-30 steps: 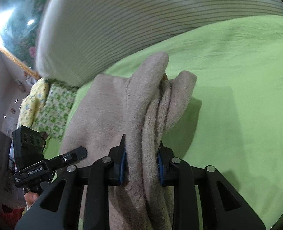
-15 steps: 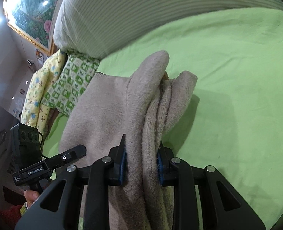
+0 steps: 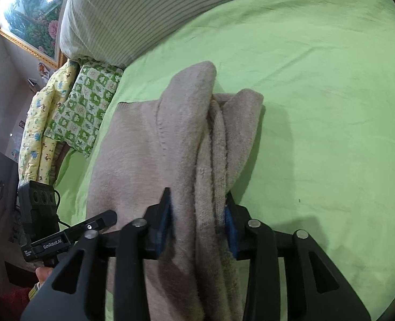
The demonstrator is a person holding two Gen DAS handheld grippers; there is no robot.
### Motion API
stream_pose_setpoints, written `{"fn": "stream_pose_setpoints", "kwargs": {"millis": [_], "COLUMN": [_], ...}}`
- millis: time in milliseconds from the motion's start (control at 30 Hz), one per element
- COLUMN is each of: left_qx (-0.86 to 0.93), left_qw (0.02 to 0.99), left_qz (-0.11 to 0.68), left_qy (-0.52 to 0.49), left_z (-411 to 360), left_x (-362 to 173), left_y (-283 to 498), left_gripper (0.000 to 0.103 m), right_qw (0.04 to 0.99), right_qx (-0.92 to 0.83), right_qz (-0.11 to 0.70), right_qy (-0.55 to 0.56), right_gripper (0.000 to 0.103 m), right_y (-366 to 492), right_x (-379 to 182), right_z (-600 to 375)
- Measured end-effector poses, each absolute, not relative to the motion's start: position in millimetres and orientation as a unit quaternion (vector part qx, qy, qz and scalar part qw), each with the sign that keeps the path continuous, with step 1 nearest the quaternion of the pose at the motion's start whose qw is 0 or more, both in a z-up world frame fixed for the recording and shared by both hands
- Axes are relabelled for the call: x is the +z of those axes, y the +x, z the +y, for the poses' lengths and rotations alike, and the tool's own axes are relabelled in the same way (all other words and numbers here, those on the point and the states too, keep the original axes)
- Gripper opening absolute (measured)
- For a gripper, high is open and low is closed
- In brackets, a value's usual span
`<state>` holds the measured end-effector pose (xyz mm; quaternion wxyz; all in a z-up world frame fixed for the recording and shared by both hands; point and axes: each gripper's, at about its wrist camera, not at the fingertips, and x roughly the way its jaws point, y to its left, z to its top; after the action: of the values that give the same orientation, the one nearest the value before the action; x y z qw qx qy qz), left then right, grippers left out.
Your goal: Fold small clothes
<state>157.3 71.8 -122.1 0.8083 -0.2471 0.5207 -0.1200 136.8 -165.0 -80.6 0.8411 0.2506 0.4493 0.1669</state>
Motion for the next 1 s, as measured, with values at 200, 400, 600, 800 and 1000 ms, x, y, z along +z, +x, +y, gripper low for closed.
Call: {"fn": "stream_pose_setpoints", "kwargs": {"millis": [200, 400, 600, 800, 1000], "left_qx": [-0.114, -0.103, -0.081, -0.066, -0.062], "left_qw": [0.81, 0.812, 0.814, 0.817, 0.826], "left_qz": [0.522, 0.526, 0.53, 0.527, 0.525], "left_qy": [-0.241, -0.23, -0.224, -0.224, -0.199], "left_z": [84.3, 90.0, 91.7, 96.6, 98.6], "left_x": [-122.8, -120.7, -114.4, -106.3, -96.2], "left_y": [145.6, 134.0, 120.2, 103.1, 82.0], "left_gripper": [0.067, 0.069, 0.069, 0.07, 0.071], "right_qw": [0.85, 0.852, 0.861, 0.872, 0.876], "right_qx": [0.142, 0.124, 0.114, 0.108, 0.122], "right_qz": [0.446, 0.448, 0.439, 0.422, 0.422], "right_qy": [0.243, 0.239, 0.23, 0.222, 0.199], "right_gripper": [0.052, 0.055, 0.055, 0.056, 0.057], "right_y": [136.4, 134.8, 125.3, 104.8, 79.7], "right_x": [-84.4, -85.8, -68.8, -50.0, -45.9], "right_z": [-175.0, -175.5, -177.2, -179.7, -167.3]}}
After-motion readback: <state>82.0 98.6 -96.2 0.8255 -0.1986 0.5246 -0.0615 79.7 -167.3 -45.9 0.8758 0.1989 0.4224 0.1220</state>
